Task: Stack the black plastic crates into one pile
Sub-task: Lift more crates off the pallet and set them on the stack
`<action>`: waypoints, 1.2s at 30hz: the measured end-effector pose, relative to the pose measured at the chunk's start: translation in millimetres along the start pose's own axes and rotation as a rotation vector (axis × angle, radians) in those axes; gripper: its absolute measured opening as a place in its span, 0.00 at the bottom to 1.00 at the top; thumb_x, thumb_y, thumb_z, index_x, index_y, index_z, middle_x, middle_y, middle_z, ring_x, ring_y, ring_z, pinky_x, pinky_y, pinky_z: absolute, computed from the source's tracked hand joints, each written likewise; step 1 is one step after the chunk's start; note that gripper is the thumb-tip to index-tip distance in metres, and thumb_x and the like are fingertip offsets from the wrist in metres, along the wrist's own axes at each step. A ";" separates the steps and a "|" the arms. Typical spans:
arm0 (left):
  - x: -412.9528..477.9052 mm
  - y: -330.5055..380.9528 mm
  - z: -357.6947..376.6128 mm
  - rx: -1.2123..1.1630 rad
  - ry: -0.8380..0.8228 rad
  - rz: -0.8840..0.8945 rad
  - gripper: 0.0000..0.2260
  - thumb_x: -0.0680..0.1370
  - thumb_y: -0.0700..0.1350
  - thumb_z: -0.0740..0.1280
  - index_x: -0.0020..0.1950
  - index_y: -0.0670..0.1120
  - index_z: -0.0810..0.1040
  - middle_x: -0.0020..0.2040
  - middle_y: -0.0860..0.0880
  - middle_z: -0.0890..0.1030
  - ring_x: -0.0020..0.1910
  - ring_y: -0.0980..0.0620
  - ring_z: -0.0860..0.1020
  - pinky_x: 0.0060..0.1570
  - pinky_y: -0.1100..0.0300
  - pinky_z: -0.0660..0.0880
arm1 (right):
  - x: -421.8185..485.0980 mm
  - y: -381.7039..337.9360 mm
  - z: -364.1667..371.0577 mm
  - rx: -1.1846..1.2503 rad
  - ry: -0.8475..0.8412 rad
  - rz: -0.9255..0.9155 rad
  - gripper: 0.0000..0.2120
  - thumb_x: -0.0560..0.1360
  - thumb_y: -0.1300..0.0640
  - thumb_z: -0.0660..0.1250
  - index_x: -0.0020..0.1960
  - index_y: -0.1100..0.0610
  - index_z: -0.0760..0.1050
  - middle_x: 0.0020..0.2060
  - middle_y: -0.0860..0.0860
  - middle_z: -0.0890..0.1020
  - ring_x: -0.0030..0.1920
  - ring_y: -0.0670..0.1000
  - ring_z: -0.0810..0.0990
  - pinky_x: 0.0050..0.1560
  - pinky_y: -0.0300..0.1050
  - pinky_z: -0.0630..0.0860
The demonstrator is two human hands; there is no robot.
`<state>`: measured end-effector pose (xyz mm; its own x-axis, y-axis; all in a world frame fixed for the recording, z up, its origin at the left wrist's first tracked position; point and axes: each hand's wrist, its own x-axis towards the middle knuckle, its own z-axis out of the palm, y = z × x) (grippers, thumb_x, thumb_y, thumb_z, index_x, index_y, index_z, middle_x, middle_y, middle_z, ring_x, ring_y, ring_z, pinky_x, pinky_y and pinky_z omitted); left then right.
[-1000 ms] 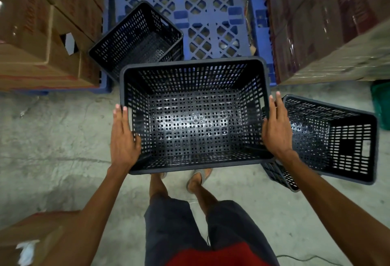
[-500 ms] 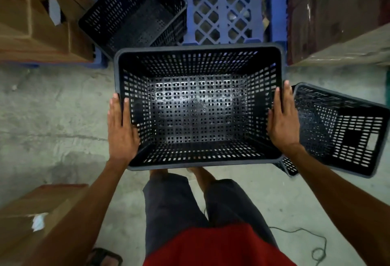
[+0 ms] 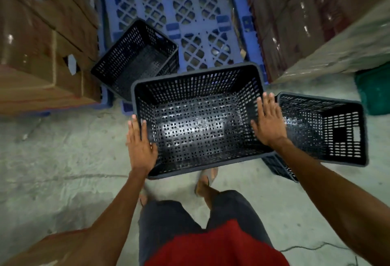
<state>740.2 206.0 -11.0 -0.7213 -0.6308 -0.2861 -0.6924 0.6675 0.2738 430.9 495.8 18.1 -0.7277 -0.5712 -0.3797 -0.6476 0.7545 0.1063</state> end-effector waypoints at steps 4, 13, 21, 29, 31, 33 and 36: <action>-3.3 -2.1 -19.3 -0.056 -0.083 -0.016 0.32 0.80 0.48 0.60 0.80 0.41 0.51 0.81 0.41 0.43 0.81 0.42 0.43 0.78 0.45 0.47 | -38.8 -62.3 -22.4 0.081 0.004 0.033 0.35 0.82 0.46 0.53 0.80 0.63 0.44 0.80 0.61 0.43 0.80 0.60 0.40 0.79 0.54 0.48; -45.9 -133.2 -66.4 -0.278 -0.028 0.063 0.27 0.83 0.43 0.54 0.80 0.42 0.49 0.81 0.44 0.47 0.81 0.46 0.44 0.78 0.51 0.47 | -82.0 -288.3 -57.9 0.309 0.139 -0.030 0.33 0.83 0.46 0.49 0.81 0.61 0.43 0.81 0.56 0.42 0.80 0.56 0.38 0.77 0.51 0.54; -75.3 -263.6 -106.9 -0.456 0.029 -0.152 0.27 0.84 0.43 0.53 0.80 0.40 0.48 0.82 0.44 0.47 0.81 0.48 0.43 0.77 0.58 0.46 | -59.5 -437.2 -89.5 0.250 0.155 -0.216 0.32 0.83 0.48 0.52 0.81 0.61 0.45 0.81 0.56 0.43 0.81 0.56 0.40 0.76 0.51 0.59; -41.0 -297.7 -126.0 -0.644 0.016 -0.319 0.27 0.84 0.46 0.53 0.81 0.43 0.47 0.82 0.47 0.48 0.81 0.50 0.45 0.77 0.58 0.46 | 7.3 -499.5 -132.2 0.087 0.091 -0.359 0.33 0.83 0.47 0.52 0.81 0.61 0.43 0.81 0.56 0.42 0.81 0.56 0.40 0.76 0.54 0.59; -20.8 -297.2 -130.9 -0.677 0.006 -0.328 0.27 0.84 0.45 0.53 0.81 0.42 0.48 0.82 0.46 0.49 0.81 0.50 0.46 0.77 0.58 0.47 | 34.1 -502.3 -137.1 0.098 0.068 -0.336 0.33 0.83 0.47 0.53 0.81 0.60 0.43 0.81 0.56 0.42 0.81 0.56 0.40 0.76 0.55 0.60; 1.6 -295.6 -133.1 -0.698 -0.010 -0.333 0.27 0.84 0.45 0.54 0.81 0.42 0.48 0.82 0.46 0.50 0.81 0.49 0.47 0.78 0.58 0.47 | 65.5 -501.8 -138.4 0.103 0.056 -0.303 0.34 0.83 0.46 0.53 0.81 0.60 0.43 0.81 0.56 0.42 0.81 0.56 0.41 0.75 0.56 0.61; 52.4 -292.7 -133.0 -0.735 -0.047 -0.371 0.28 0.84 0.44 0.55 0.81 0.41 0.48 0.81 0.45 0.51 0.81 0.48 0.48 0.78 0.56 0.49 | 129.0 -497.8 -139.7 0.117 0.016 -0.261 0.35 0.83 0.46 0.53 0.81 0.62 0.42 0.81 0.57 0.43 0.81 0.58 0.42 0.74 0.56 0.63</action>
<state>902.7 -75.1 15.9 -0.4533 -0.7312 -0.5098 -0.7323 -0.0207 0.6807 627.8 1.4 44.6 -0.5438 -0.7553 -0.3656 -0.7837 0.6129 -0.1004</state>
